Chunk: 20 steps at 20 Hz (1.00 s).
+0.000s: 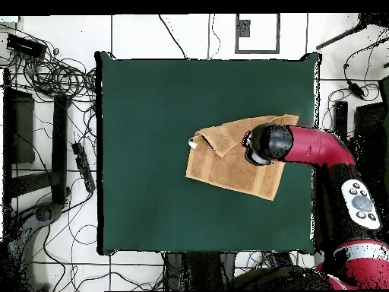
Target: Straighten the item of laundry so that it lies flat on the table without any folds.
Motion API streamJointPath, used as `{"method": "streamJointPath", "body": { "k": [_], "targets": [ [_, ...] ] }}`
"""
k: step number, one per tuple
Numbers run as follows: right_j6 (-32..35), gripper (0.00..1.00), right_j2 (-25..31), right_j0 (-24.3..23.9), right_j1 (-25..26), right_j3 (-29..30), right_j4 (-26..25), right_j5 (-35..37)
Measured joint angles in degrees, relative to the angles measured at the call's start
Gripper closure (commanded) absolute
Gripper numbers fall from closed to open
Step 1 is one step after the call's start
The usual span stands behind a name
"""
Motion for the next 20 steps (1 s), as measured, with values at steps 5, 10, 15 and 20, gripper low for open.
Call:
{"method": "streamJointPath", "body": {
  "k": [5, 10, 15, 20],
  "targets": [
    [0.0, 1.0, -0.01, -0.25, 1.87, -0.07, -0.25, 0.0],
    [0.0, 1.0, 0.01, -0.16, 3.63, -0.41, -0.27, -0.01],
    [0.0, 1.0, 0.01, -0.15, 4.63, -0.48, -0.34, -0.02],
    [0.0, 1.0, 0.0, -0.03, 4.44, -0.48, -0.42, -0.01]
  ]
}}
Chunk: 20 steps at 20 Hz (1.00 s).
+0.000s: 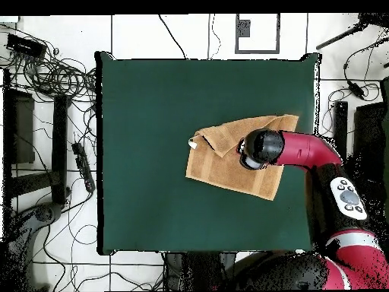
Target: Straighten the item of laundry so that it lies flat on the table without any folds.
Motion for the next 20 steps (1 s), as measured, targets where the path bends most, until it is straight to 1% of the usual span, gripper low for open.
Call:
{"method": "streamJointPath", "body": {
  "k": [10, 15, 20],
  "targets": [
    [0.0, 1.0, -0.01, 1.27, -2.1, 0.01, 0.21, -0.59],
    [0.0, 1.0, -0.25, 3.82, -3.21, -0.43, 0.63, -0.57],
    [0.0, 1.0, -1.28, 8.2, -2.59, -2.78, 0.82, -0.56]
  ]
}}
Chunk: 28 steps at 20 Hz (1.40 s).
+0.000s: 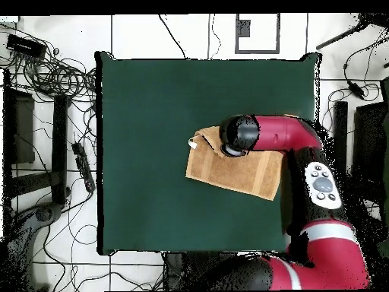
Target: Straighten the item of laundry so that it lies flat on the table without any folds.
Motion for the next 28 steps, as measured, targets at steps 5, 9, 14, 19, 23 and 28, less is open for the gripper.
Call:
{"method": "streamJointPath", "body": {
  "k": [5, 9, 14, 19, 23, 28],
  "targets": [
    [0.0, 1.0, -0.06, 2.55, 1.63, -2.64, 0.01, -0.01],
    [0.0, 1.0, -0.09, 3.09, 2.92, -3.45, 0.0, -0.01],
    [0.0, 1.0, -0.19, 2.67, 3.9, -3.4, 0.0, -0.02],
    [0.0, 1.0, -0.2, 2.08, 3.3, -2.49, 0.34, -0.01],
    [0.0, 1.0, -0.28, 1.84, 0.25, 0.14, 1.39, 0.0],
    [0.0, 1.0, -0.65, 2.32, -5.29, 3.48, 3.93, 0.83]
  ]
}}
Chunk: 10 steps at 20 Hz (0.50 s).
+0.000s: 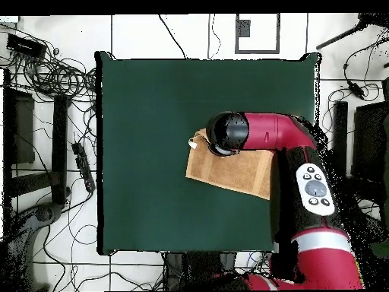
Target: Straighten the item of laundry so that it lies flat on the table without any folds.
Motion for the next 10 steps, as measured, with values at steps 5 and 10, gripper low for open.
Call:
{"method": "streamJointPath", "body": {
  "k": [5, 10],
  "targets": [
    [0.02, 1.0, -1.27, 1.54, -4.62, 1.2, 2.96, 1.04],
    [0.05, 1.0, -3.46, 4.25, -6.18, 1.21, 5.24, 1.06]
  ]
}}
